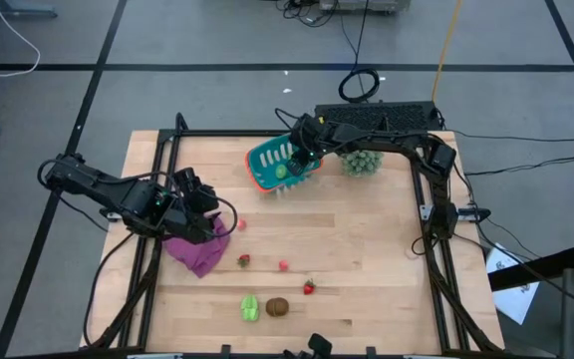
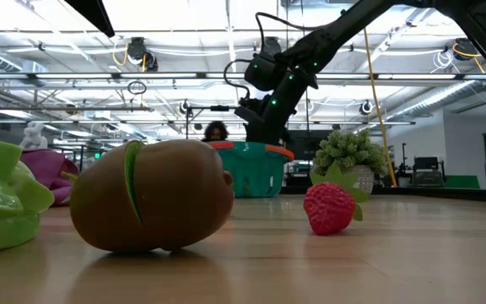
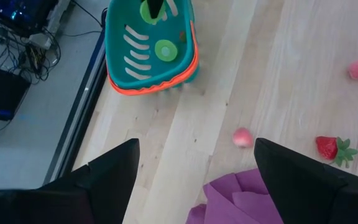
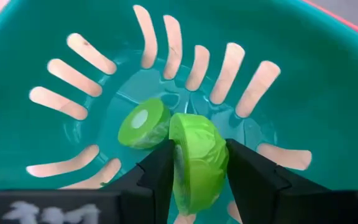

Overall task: Pick and placing Produce into tupperware
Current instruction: Put the cabbage half into the blue basket, then put the top lychee into the blue basket

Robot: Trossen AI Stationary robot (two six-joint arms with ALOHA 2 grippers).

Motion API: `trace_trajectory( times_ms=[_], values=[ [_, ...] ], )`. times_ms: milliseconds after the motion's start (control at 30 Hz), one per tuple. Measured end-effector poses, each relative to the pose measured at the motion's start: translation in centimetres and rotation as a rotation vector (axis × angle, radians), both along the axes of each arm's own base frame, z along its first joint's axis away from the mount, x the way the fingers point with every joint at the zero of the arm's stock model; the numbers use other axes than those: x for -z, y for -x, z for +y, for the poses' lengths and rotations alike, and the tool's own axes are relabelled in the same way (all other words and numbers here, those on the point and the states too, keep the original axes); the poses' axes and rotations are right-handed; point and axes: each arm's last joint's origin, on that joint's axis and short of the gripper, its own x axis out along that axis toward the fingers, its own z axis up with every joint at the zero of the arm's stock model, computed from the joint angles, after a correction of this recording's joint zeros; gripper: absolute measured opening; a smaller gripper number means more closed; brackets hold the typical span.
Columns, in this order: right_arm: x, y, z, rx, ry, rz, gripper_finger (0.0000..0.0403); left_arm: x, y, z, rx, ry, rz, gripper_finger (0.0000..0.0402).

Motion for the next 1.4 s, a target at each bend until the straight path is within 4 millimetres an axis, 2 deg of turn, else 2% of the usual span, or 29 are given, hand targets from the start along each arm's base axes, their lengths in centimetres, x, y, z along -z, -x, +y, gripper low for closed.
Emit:
trace_trajectory(
  times_ms=[333, 533, 733, 867, 1000, 1233, 1400],
  values=[
    [-0.3, -0.5, 0.2, -0.034, 0.039, -0.027, 0.0175, 0.0, 0.0, 0.0, 0.000, 0.000, 0.000, 0.0324],
    [-0.3, -0.5, 0.3, -0.038, 0.043, -0.030, 0.0182, 0.0, 0.0, 0.0, 0.000, 0.000, 0.001, 0.0324],
    [-2.3, -0.3, 0.7, -0.051, 0.078, -0.085, 0.0182, 0.0, 0.0, 0.0, 0.000, 0.000, 0.000, 0.0324],
    [-5.2, 0.0, 1.6, -0.065, 0.122, -0.167, 0.0183, 0.0, 0.0, 0.0, -0.001, 0.000, 0.000, 0.0324],
    [-8.9, 0.9, 3.4, -0.098, 0.166, -0.253, 0.0183, 0.0, 0.0, 0.0, -0.008, 0.009, -0.005, 0.0324],
    [-15.9, 3.3, 8.6, -0.195, 0.232, -0.442, 0.0183, 0.3, -0.4, -0.4, -0.015, 0.114, -0.043, 0.0324],
    [-19.6, 5.5, 12.2, -0.271, 0.257, -0.561, 0.0183, 2.8, -1.2, -1.0, 0.026, 0.204, -0.021, 0.0324]
  ],
)
